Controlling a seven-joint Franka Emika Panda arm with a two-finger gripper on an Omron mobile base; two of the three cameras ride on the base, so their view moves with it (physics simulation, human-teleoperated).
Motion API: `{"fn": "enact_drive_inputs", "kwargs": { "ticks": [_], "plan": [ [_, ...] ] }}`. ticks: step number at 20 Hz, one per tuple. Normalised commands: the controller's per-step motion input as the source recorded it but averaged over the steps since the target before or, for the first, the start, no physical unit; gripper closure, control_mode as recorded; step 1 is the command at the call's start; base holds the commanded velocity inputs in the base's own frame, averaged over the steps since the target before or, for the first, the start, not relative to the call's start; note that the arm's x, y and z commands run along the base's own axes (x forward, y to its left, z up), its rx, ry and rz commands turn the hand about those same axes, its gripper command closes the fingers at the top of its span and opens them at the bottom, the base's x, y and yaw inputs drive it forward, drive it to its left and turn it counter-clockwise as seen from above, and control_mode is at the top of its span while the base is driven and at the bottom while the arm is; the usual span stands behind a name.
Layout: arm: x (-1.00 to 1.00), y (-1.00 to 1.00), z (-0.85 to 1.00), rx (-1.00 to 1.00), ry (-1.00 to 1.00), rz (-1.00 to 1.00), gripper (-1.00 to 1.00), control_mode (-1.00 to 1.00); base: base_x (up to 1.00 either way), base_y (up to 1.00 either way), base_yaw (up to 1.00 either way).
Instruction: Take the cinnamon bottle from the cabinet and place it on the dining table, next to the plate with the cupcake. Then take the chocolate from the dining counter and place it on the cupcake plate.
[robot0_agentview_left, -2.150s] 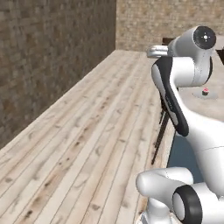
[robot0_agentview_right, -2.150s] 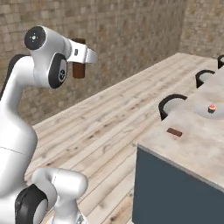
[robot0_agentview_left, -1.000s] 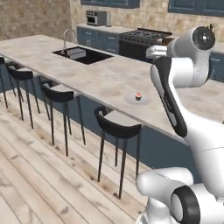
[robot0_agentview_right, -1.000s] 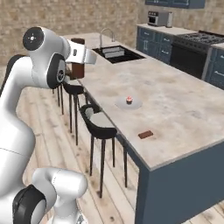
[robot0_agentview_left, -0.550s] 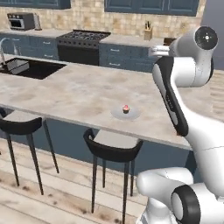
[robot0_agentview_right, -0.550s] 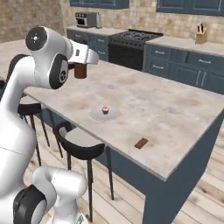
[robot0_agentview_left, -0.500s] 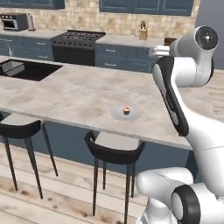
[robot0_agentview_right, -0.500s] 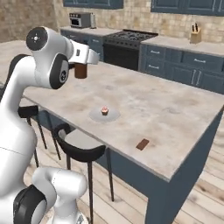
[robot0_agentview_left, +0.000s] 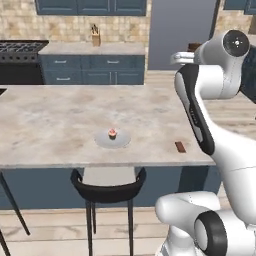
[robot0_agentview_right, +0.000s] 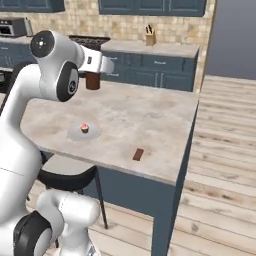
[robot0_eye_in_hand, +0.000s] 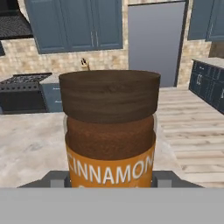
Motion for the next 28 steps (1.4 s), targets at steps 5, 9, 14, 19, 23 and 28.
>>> {"fn": "enact_drive_inputs", "kwargs": {
  "ticks": [5,9,14,19,23,28],
  "plan": [
    [0.0,0.0,0.0,0.0,0.0,0.0,1.0,1.0,0.26,-0.05,-0.43],
    [0.0,0.0,0.0,0.0,0.0,0.0,1.0,1.0,0.31,-0.09,-0.3],
    [0.0,0.0,0.0,0.0,0.0,0.0,1.0,1.0,0.39,-0.34,-0.01],
    [0.0,0.0,0.0,0.0,0.0,0.0,1.0,1.0,0.56,-0.56,0.18],
    [0.0,0.0,0.0,0.0,0.0,0.0,1.0,1.0,0.88,0.02,0.07],
    [0.0,0.0,0.0,0.0,0.0,0.0,1.0,1.0,0.55,0.46,0.0]
  ]
}}
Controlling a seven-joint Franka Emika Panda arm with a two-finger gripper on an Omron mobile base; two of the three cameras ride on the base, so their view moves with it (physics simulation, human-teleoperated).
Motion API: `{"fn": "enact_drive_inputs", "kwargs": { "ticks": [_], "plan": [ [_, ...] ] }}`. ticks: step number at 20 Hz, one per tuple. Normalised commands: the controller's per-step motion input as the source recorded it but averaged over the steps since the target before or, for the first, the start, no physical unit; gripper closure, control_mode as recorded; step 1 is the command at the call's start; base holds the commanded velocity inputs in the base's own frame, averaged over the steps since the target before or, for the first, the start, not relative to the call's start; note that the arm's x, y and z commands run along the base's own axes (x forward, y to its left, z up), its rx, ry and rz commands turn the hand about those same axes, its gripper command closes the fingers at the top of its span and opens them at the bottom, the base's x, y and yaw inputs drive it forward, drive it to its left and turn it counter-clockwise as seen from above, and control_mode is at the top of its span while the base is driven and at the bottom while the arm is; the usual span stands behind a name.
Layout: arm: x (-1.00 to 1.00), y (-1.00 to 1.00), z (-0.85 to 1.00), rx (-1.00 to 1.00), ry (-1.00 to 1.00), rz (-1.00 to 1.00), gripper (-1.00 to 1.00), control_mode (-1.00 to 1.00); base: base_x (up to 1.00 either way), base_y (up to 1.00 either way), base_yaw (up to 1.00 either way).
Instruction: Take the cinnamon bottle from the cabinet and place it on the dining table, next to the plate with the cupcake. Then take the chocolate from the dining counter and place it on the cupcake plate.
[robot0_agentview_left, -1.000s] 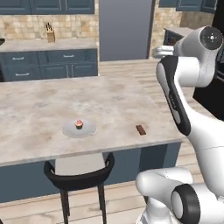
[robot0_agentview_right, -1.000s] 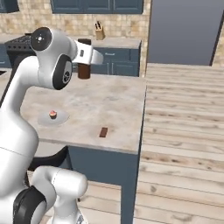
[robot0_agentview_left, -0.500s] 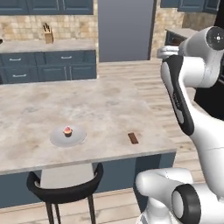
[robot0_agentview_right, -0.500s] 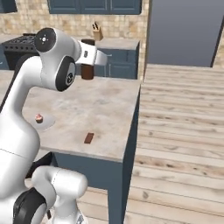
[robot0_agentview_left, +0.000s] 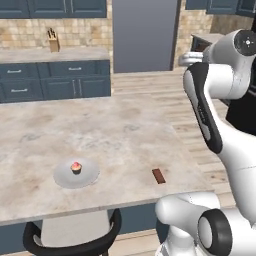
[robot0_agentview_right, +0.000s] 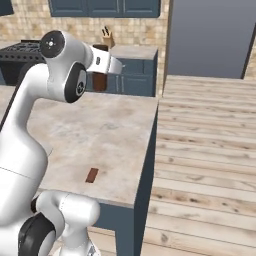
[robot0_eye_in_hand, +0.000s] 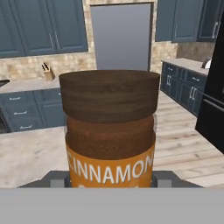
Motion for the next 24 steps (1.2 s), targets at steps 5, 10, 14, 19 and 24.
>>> {"fn": "enact_drive_inputs", "kwargs": {
  "ticks": [5,10,14,19,24],
  "plan": [
    [0.16,0.4,-0.29,-0.04,0.0,-0.02,1.0,-1.0,0.02,0.08,0.0],
    [0.17,0.57,-0.87,0.03,0.18,0.28,1.0,-1.0,0.0,0.0,0.0],
    [0.05,0.48,-0.86,0.06,0.24,0.54,1.0,-1.0,0.0,0.0,0.0],
    [0.41,0.41,-0.88,0.0,0.16,0.57,1.0,-1.0,0.0,0.0,0.0],
    [0.35,0.17,-0.58,0.0,0.04,0.25,1.0,-1.0,0.0,0.0,0.0]
  ]
}}
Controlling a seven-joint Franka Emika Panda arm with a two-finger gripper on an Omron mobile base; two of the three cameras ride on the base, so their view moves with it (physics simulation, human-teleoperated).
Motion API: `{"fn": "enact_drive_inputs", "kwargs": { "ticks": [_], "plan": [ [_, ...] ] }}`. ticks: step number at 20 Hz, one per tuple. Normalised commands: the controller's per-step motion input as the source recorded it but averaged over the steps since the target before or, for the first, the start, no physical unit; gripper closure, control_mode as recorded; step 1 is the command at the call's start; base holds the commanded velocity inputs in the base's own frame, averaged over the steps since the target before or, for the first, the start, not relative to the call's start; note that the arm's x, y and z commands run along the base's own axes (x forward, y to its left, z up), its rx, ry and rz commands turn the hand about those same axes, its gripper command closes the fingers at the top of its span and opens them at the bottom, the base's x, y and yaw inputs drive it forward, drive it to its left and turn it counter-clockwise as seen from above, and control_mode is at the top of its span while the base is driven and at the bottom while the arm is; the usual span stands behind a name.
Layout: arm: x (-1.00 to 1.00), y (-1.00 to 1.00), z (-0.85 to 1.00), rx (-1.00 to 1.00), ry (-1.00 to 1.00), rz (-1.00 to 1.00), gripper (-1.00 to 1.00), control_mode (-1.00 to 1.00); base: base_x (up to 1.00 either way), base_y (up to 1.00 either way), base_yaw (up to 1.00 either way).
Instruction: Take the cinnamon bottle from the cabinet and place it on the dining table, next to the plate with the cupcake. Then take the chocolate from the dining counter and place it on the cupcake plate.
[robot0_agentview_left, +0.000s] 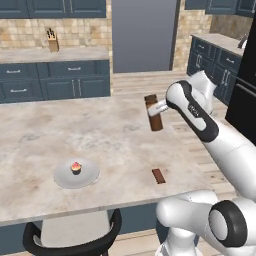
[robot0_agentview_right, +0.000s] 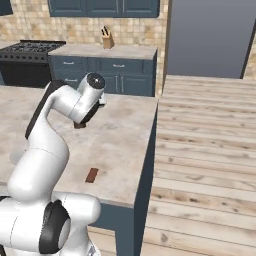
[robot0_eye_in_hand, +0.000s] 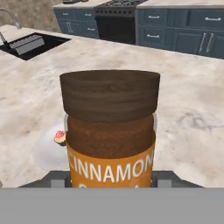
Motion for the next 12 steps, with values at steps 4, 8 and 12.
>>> {"fn": "enact_drive_inputs", "kwargs": {
  "ticks": [4,8,12],
  "plan": [
    [-0.12,0.11,-0.36,0.01,0.09,0.13,1.0,-1.0,0.0,0.0,0.0],
    [0.0,0.49,-0.8,0.0,0.0,0.16,1.0,-1.0,0.0,0.0,0.0],
    [0.05,0.82,-0.61,0.0,-0.19,0.2,1.0,-1.0,0.0,0.0,0.0]
  ]
}}
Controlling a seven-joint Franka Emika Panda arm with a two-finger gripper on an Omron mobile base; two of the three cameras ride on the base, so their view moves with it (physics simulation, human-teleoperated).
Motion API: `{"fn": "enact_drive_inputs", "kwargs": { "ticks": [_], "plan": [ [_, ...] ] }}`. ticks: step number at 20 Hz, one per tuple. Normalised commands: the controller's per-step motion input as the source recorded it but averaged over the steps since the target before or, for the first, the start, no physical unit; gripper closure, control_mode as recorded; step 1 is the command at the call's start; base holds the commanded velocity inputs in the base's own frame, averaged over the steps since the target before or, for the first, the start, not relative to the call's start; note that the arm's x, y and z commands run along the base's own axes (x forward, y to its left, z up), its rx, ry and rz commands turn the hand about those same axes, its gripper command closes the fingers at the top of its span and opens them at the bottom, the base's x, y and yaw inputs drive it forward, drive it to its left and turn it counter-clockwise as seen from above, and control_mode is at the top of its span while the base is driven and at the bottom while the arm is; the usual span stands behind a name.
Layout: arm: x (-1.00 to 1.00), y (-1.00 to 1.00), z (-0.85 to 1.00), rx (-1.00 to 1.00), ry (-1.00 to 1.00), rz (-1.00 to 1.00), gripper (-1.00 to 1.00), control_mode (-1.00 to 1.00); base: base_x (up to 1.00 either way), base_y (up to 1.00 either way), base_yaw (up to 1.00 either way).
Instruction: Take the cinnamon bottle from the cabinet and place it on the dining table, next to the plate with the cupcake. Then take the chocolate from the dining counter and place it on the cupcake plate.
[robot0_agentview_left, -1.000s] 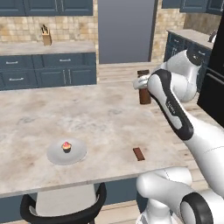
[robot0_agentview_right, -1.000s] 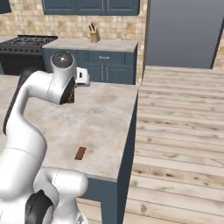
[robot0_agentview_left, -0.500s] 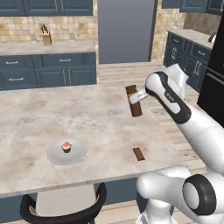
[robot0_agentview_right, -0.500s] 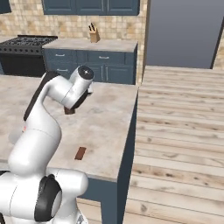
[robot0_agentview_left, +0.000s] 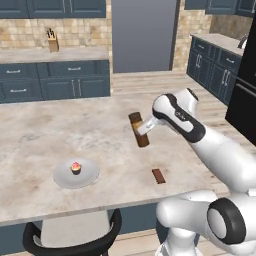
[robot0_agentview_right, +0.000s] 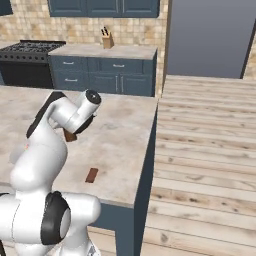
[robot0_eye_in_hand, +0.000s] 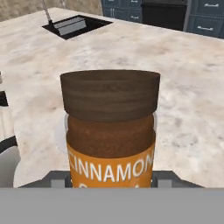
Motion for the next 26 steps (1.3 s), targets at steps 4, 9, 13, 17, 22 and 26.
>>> {"fn": "enact_drive_inputs", "kwargs": {
  "ticks": [4,9,13,17,22,26],
  "plan": [
    [0.02,0.89,-0.54,0.0,-0.3,0.19,1.0,-1.0,0.0,0.0,0.0],
    [0.06,0.3,-0.51,0.02,-0.03,0.37,1.0,-1.0,0.0,0.0,0.0],
    [0.27,0.27,-0.46,0.04,0.03,0.29,1.0,-1.0,0.0,0.0,0.0],
    [0.07,0.31,-0.32,0.0,0.01,0.16,1.0,-1.0,0.0,0.0,0.0],
    [0.06,0.39,-0.34,0.03,0.0,0.12,1.0,-1.0,0.0,0.0,0.0],
    [0.18,0.21,-0.3,0.05,0.0,0.11,1.0,-1.0,0.0,0.0,0.0]
  ]
}}
